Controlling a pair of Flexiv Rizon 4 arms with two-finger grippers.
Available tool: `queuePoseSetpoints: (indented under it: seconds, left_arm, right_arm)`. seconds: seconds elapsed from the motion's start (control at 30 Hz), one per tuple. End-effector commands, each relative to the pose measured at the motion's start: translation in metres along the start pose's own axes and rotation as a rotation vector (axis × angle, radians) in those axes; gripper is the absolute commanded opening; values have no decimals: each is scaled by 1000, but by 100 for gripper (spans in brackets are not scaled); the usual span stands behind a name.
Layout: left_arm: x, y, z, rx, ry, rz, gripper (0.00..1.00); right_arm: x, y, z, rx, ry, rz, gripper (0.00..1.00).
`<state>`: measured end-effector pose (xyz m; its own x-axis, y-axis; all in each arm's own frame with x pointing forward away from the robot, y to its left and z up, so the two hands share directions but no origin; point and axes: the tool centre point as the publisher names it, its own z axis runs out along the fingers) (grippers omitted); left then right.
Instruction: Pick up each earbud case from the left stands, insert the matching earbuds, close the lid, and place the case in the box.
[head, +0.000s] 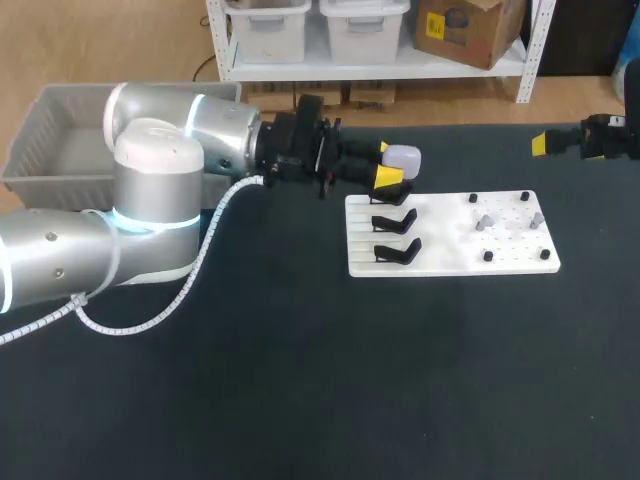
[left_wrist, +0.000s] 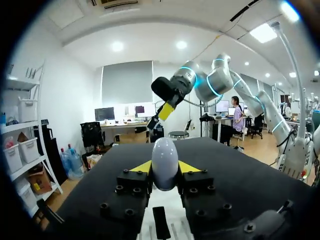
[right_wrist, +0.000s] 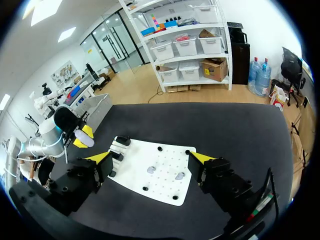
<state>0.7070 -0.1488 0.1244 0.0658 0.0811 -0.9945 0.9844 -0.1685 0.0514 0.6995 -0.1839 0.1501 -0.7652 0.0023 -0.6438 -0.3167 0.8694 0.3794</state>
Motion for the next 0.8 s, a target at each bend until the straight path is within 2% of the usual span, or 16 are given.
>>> queuePoseSetpoints:
  seconds: [0.03, 0.2, 0.4, 0.8]
  left_arm:
    - [-7, -7, 4, -59, -8, 5, 0]
    - [-9, -10, 6, -91, -30, -30, 0]
    - [-8, -15, 6, -85, -72, -58, 0]
    - [-9, -21, 7, -43, -70, -46, 0]
  right_arm:
    - [0, -1, 0, -3, 0, -1, 100]
    - [0, -1, 0, -3, 0, -1, 100]
    - [0, -1, 0, -3, 0, -1, 100]
    - [0, -1, 0, -3, 0, -1, 100]
